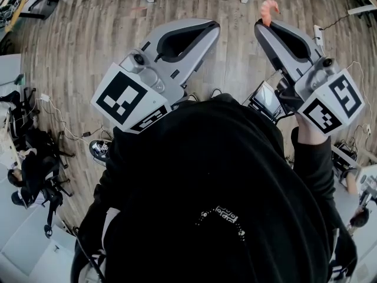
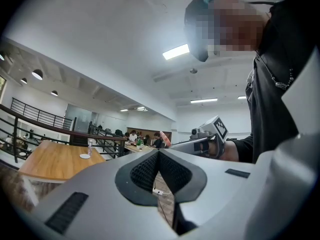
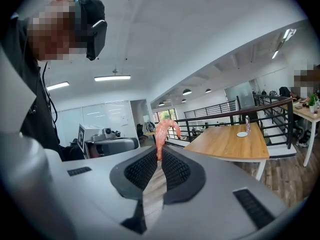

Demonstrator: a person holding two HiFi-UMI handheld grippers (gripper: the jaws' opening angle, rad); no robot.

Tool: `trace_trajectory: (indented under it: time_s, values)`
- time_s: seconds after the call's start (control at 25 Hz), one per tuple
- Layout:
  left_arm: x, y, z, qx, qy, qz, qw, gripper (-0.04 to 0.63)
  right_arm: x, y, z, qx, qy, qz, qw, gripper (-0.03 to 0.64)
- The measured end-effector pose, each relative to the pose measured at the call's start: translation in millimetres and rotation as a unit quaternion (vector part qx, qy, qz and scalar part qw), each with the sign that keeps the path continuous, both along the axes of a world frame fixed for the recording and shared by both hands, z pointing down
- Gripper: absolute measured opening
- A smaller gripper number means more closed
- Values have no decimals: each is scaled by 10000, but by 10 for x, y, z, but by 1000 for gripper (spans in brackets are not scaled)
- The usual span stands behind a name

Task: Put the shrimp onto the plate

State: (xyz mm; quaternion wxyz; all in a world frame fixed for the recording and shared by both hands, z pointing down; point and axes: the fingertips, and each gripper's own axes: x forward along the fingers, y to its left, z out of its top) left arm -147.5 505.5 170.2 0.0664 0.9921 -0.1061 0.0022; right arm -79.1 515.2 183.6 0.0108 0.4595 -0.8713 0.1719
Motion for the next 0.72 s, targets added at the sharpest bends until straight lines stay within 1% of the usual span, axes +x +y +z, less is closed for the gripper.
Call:
trace_trajectory:
  time_s: [0.24,0.4,0.48,0.6,0.72]
  values:
    - [145,-85,59,-103,-53,-143,9998,5,165,-53,58,-10,-130,-15,9999,41]
    - [364,-40,114,-121,-139,-233,9996,5,397,22,135,-18,-235,-16,9997,41]
    - [434,-21,159,-148,-199,-242,9994,5,471,48,173,-29,-311,-13,9995,41]
    - [429,-9,226,-249,-204,-216,9992,5,481,51,203,-17,-399,6,9992,41]
    - [491,31,249,-291,-208,-115,9993,5,556,77,221,16,-302,66,9995,41]
